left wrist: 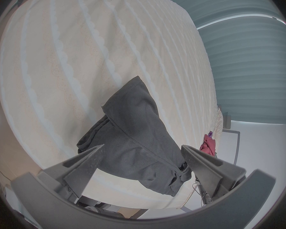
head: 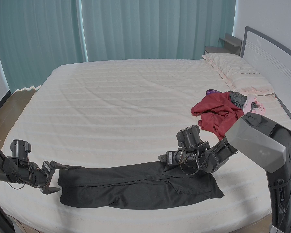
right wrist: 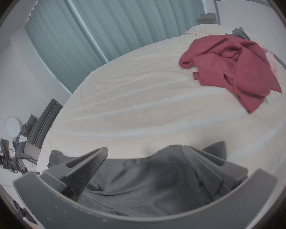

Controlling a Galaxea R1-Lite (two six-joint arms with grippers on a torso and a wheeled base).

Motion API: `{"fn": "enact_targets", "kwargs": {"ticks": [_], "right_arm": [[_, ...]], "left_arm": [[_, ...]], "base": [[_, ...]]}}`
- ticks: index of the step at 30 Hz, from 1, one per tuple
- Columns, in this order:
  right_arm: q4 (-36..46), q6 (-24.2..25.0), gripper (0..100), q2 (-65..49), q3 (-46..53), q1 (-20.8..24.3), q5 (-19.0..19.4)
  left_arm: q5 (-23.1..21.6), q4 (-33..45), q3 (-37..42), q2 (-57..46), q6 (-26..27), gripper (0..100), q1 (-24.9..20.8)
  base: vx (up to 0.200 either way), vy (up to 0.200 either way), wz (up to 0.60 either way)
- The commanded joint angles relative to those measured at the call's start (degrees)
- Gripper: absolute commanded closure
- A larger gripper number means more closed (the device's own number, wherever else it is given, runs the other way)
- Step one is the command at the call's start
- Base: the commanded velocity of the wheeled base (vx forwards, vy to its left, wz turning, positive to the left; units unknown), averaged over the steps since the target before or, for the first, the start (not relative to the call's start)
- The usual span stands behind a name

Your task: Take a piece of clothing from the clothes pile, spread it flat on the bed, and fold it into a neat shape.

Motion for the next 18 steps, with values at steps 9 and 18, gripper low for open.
{"fn": "enact_targets", "kwargs": {"ticks": [9, 18], "right_arm": [[-0.4, -1.9, 100, 1.9, -0.8, 1.3, -1.7], [-0.5, -1.6, 100, 1.4, -1.5, 2.6, -2.5]], "left_arm": [[0.0, 0.0, 0.1, 0.1, 0.0, 0, 0.0], [0.0, 0.0, 0.1, 0.1, 0.0, 0, 0.0]], "base": [[0.0, 0.0, 0.0], [0.0, 0.0, 0.0]]}}
